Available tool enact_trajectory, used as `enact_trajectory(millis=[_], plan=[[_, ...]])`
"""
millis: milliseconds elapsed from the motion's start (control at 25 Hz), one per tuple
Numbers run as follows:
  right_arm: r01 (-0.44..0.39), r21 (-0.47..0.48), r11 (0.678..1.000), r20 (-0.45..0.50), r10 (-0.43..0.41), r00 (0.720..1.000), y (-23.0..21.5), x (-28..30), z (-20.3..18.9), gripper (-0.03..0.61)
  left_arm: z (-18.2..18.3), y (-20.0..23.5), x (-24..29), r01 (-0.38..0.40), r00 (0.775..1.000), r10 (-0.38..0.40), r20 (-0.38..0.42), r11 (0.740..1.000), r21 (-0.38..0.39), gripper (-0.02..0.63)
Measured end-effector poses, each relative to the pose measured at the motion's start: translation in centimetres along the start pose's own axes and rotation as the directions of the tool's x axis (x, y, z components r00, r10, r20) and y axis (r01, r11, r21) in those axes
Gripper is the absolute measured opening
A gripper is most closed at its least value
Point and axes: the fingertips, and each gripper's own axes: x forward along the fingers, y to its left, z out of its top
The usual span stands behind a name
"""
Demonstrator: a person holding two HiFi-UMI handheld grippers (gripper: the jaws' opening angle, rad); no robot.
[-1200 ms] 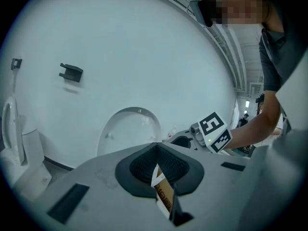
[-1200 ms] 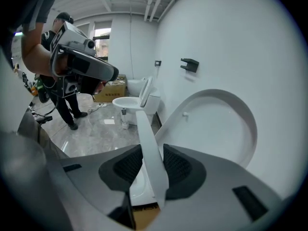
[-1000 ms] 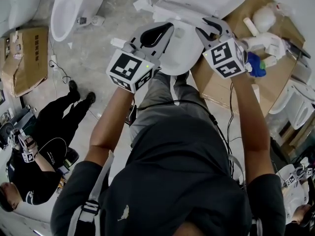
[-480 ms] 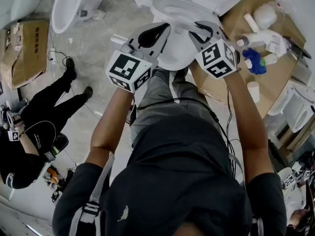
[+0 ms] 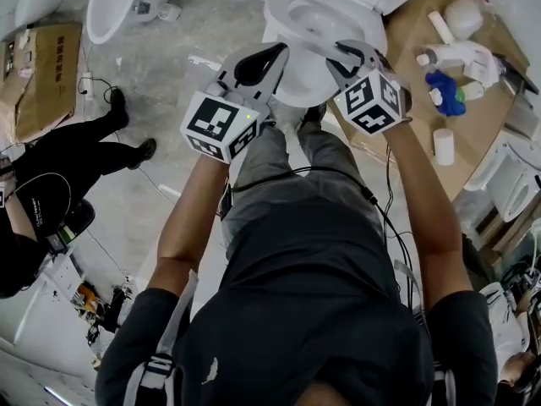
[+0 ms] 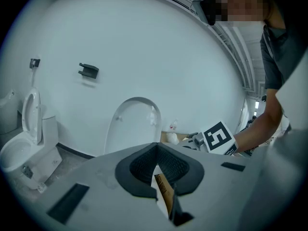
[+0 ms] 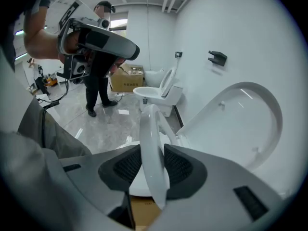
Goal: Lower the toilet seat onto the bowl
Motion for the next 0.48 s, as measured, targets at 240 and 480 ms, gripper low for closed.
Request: enact_trajectory(millis=[240,480], plan=[[0.002,-0.018,1.0,-0.05,-0.003,0.999,3.1,1.4,-1.2,0.149,-2.1,0.9,-2.3,0.043,0.999,-0.043,-0.025,0.999,-0.006,0.005],[0.026,-0.017,1.0,-0.117,-0.027,0.993,6.7,2.9,-2.7,0.158,-5.4,1.1,-4.6,0.084,0.994,-0.087,-0.065,0.996,-0.034,0.005]])
